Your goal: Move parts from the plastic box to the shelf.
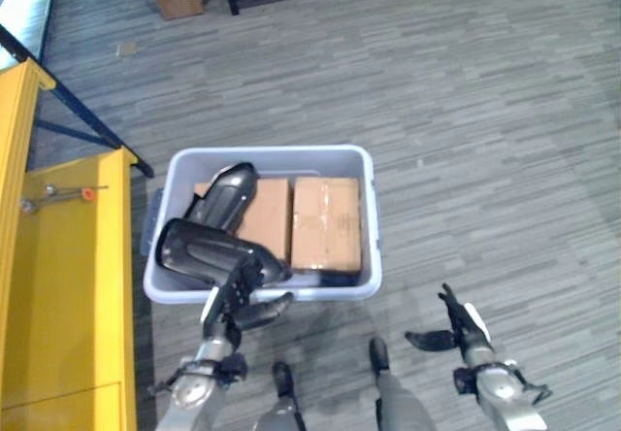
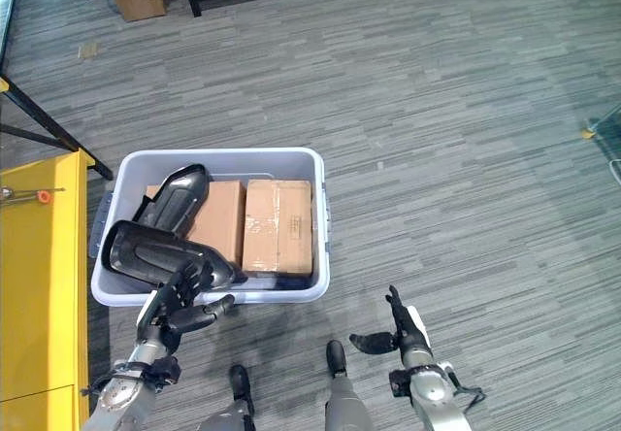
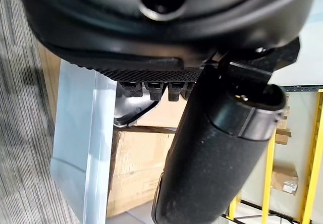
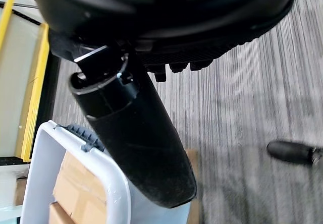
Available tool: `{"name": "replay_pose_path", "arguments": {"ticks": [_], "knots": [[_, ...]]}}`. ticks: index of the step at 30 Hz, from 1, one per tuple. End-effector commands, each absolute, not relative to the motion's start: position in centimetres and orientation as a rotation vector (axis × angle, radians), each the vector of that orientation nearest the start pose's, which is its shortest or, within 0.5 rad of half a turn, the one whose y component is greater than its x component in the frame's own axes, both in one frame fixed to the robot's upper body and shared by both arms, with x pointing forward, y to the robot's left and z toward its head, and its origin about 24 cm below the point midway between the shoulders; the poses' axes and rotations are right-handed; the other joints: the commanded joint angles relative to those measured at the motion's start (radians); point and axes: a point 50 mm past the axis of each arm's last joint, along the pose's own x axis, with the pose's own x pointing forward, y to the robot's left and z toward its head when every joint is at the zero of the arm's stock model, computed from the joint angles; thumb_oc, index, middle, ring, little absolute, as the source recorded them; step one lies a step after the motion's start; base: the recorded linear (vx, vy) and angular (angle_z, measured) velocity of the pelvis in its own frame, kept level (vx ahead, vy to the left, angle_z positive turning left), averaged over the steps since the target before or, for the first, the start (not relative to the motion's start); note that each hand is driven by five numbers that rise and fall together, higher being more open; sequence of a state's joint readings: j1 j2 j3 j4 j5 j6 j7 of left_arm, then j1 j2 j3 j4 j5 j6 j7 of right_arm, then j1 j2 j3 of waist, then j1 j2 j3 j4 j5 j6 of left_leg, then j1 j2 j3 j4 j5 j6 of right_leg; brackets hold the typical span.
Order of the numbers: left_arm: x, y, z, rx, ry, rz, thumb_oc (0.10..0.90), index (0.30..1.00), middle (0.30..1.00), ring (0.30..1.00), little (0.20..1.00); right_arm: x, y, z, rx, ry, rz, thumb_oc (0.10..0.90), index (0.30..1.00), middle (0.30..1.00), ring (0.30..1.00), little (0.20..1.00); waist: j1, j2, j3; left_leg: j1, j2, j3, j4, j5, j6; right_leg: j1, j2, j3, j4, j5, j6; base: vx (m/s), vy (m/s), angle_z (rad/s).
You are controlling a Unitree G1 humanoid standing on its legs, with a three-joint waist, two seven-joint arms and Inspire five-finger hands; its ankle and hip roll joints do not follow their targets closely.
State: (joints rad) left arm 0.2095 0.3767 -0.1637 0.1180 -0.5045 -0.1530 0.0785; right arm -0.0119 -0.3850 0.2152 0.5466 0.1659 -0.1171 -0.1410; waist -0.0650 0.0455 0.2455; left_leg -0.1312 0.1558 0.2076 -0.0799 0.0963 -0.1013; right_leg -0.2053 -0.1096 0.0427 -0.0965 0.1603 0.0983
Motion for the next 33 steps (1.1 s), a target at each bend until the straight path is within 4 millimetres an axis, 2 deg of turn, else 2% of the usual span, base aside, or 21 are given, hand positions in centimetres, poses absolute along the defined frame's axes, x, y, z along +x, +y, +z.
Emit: {"name": "replay_pose_path", "arguments": {"ticks": [1,4,11,16,25,31,33], "knots": [[21.8,21.2,2.2,-0.111,0.028,0.034,0.9,1.0,1.0,1.0,1.0,24.9,-22.5,-3.2,-0.21,0.289,-0.15,0.9,1.0,1.0,1.0,1.0,0.017,-0.02,-0.018,-0.033,-0.012,-0.064,0.073,-0.038,0.021,-0.001,-0.068,0.006,0.064,-0.078,0.048,-0.02,0.008,0.11],[22.0,21.0,2.2,-0.116,0.028,0.025,0.9,1.0,1.0,1.0,1.0,25.3,-22.2,-3.6,-0.193,0.312,-0.153,0.9,1.0,1.0,1.0,1.0,0.023,-0.013,-0.014,-0.038,-0.016,-0.069,0.074,-0.036,0.022,0.0,-0.07,0.0,0.063,-0.077,0.048,-0.01,0.004,0.13],[22.2,20.2,2.3,-0.125,0.033,-0.014,0.9,1.0,1.0,1.0,1.0,25.6,-20.2,-5.9,-0.104,0.435,-0.139,0.9,1.0,1.0,1.0,1.0,0.051,0.007,-0.003,-0.054,-0.027,-0.087,0.064,-0.025,0.024,-0.001,-0.078,-0.016,0.054,-0.076,0.046,-0.01,0.002,0.1],[22.4,19.6,2.3,-0.143,0.036,-0.032,0.9,1.0,1.0,1.0,1.0,26.0,-19.9,-6.8,-0.063,0.503,-0.176,0.9,1.0,1.0,1.0,1.0,0.071,0.016,0.006,-0.064,-0.031,-0.098,0.068,-0.024,0.025,-0.002,-0.082,-0.024,0.056,-0.078,0.045,0.0,0.002,0.04],[22.9,18.5,2.7,-0.149,0.028,-0.081,0.9,1.0,1.0,1.0,1.0,27.9,-19.4,-6.6,-0.1,0.541,-0.188,0.9,1.0,1.0,1.0,1.0,0.109,0.042,0.026,-0.088,-0.042,-0.119,0.082,-0.025,0.028,-0.005,-0.091,-0.042,0.058,-0.08,0.042,0.0,0.009,0.08],[23.1,18.2,2.7,-0.153,0.03,-0.09,0.9,1.0,1.0,1.0,1.0,29.0,-20.0,-5.6,-0.11,0.515,-0.231,0.9,1.0,1.0,1.0,1.0,0.13,0.054,0.031,-0.101,-0.049,-0.135,0.087,-0.025,0.03,-0.002,-0.097,-0.055,0.06,-0.084,0.042,0.01,0.008,0.1],[23.1,18.1,2.8,-0.157,0.026,-0.092,0.9,1.0,1.0,1.0,1.0,29.8,-20.2,-4.7,-0.107,0.48,-0.248,0.9,1.0,1.0,1.0,1.0,0.139,0.058,0.035,-0.106,-0.05,-0.141,0.089,-0.024,0.031,-0.001,-0.1,-0.06,0.06,-0.086,0.041,0.0,0.002,0.02]]}}
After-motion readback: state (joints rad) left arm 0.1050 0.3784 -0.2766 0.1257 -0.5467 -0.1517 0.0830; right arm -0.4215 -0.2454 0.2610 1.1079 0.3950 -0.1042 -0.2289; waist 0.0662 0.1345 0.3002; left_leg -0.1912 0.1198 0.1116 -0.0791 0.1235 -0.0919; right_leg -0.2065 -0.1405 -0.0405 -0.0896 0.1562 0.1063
